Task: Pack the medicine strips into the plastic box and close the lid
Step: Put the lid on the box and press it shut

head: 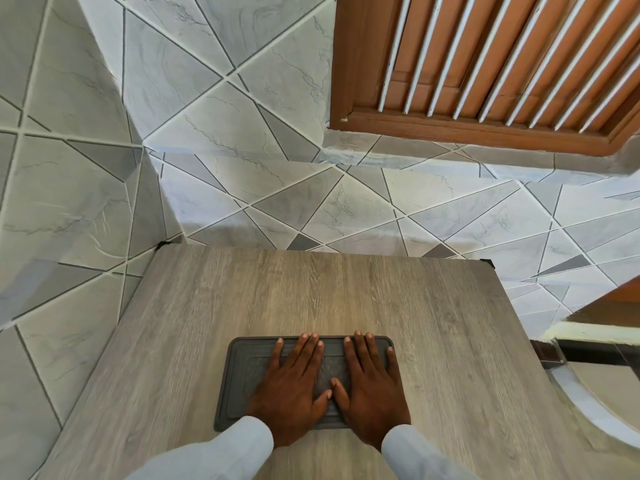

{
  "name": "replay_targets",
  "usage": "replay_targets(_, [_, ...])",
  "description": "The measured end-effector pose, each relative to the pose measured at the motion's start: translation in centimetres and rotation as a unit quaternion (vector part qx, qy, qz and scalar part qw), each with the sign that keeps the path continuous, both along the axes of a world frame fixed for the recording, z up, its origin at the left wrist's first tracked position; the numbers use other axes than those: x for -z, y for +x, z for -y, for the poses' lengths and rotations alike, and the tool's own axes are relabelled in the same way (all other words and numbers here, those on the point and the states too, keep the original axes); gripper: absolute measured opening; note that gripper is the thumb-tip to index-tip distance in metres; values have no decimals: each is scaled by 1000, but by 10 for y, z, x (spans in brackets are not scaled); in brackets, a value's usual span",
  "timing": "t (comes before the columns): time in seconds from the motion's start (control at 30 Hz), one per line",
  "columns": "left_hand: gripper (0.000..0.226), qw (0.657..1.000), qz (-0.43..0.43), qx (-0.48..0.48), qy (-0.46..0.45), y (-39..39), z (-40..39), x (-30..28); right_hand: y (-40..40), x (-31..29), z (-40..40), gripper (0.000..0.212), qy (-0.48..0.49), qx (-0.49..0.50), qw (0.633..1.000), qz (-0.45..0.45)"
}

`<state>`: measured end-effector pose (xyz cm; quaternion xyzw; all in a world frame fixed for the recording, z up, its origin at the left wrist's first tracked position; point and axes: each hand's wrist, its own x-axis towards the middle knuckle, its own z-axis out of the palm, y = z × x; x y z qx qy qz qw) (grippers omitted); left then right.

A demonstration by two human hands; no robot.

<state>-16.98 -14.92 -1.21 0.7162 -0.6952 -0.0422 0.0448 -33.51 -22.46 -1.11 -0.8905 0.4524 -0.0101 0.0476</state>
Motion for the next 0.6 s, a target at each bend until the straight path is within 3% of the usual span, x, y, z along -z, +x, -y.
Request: replay_targets(0.6, [67, 1000, 14, -1, 8, 1, 8, -5, 1, -6, 0, 72, 1, 15, 999, 33])
